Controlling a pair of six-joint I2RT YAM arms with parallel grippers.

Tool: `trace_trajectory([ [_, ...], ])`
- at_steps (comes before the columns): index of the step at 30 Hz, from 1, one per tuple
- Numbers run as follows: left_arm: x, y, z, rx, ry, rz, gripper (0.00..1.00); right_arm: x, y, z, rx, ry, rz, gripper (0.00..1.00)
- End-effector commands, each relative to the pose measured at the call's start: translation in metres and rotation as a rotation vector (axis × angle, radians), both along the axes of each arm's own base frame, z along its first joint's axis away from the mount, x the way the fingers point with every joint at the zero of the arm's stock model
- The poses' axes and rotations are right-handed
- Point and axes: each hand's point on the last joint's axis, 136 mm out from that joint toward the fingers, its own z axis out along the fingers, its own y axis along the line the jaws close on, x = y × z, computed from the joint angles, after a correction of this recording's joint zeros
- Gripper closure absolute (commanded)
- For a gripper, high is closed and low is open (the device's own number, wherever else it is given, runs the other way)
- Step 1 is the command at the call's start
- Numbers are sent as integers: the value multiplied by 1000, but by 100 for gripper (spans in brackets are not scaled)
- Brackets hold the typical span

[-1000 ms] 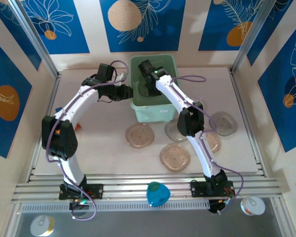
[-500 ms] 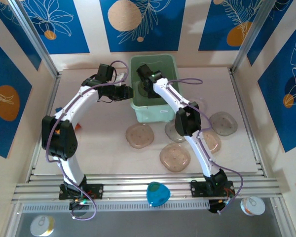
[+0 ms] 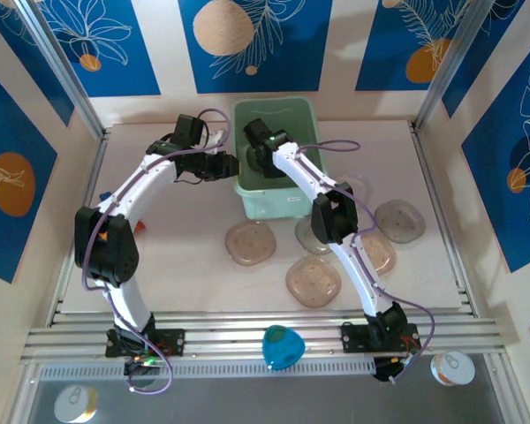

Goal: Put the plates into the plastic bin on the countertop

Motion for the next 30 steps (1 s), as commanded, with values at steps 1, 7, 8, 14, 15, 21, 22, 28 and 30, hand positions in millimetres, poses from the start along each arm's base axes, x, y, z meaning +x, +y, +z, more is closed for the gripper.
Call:
trace_trajectory([
  [1,-25,4,-42,88,134,-38,73,6,-7,8,-31,-30,-10,34],
  [7,-23,6,-35,93,112,-24,73,18,3,65,-61,-170,74,7],
  [8,-23,6,-33,92,108,-23,73,17,5,75,-69,-188,80,3],
  [14,-16,8,-18,97,64,-14,72,1,13,125,-92,-271,129,1],
  [15,-15,8,-15,96,54,-13,72,-1,15,135,-100,-291,143,1],
  [21,-6,7,8,85,-9,-6,68,-22,10,187,-160,-351,188,1],
  [22,-5,6,13,80,-19,-3,67,-28,5,191,-167,-344,189,1],
  [28,-2,6,42,47,-82,23,57,-70,-39,211,-214,-305,166,1],
  [30,-4,8,49,39,-96,30,53,-84,-55,219,-238,-305,180,1],
])
